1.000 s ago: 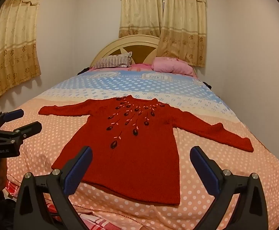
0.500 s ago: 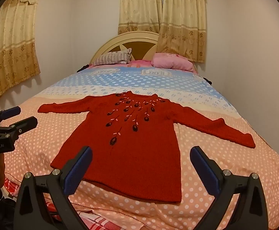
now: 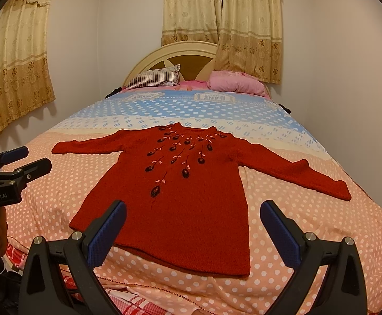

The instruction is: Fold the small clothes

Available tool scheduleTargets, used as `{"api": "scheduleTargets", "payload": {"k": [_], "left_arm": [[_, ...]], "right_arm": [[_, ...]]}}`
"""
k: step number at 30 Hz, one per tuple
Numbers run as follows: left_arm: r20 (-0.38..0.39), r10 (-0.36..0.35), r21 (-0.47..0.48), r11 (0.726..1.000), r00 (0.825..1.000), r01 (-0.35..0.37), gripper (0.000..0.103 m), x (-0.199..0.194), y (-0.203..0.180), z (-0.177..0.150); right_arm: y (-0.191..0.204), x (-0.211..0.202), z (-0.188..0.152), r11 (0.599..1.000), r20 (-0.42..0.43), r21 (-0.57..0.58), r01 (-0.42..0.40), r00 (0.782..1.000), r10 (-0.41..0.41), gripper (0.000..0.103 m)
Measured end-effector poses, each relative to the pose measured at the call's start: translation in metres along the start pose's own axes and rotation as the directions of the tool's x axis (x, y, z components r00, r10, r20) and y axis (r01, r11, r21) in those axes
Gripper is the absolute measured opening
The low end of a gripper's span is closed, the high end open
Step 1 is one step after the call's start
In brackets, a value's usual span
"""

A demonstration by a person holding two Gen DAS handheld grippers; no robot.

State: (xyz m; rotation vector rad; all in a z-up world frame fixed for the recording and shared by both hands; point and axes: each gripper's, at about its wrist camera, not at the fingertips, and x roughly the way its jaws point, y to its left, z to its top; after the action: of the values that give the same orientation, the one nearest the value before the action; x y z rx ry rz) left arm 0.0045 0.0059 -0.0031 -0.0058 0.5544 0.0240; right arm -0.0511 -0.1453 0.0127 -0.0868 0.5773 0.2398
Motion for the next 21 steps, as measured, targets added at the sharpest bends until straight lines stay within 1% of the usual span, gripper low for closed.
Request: {"api": "scheduleTargets", "payload": {"k": [21], "left_arm": [[-0.008,0.0,-0.009,1.0,1.0,0.0,0.103,0.0013,0.003,-0.0001]], "right_arm": [[0.0,0.0063,-0.0057,1.0,-0.018,0.006,-0.006,1.0,0.006,0.102]]}}
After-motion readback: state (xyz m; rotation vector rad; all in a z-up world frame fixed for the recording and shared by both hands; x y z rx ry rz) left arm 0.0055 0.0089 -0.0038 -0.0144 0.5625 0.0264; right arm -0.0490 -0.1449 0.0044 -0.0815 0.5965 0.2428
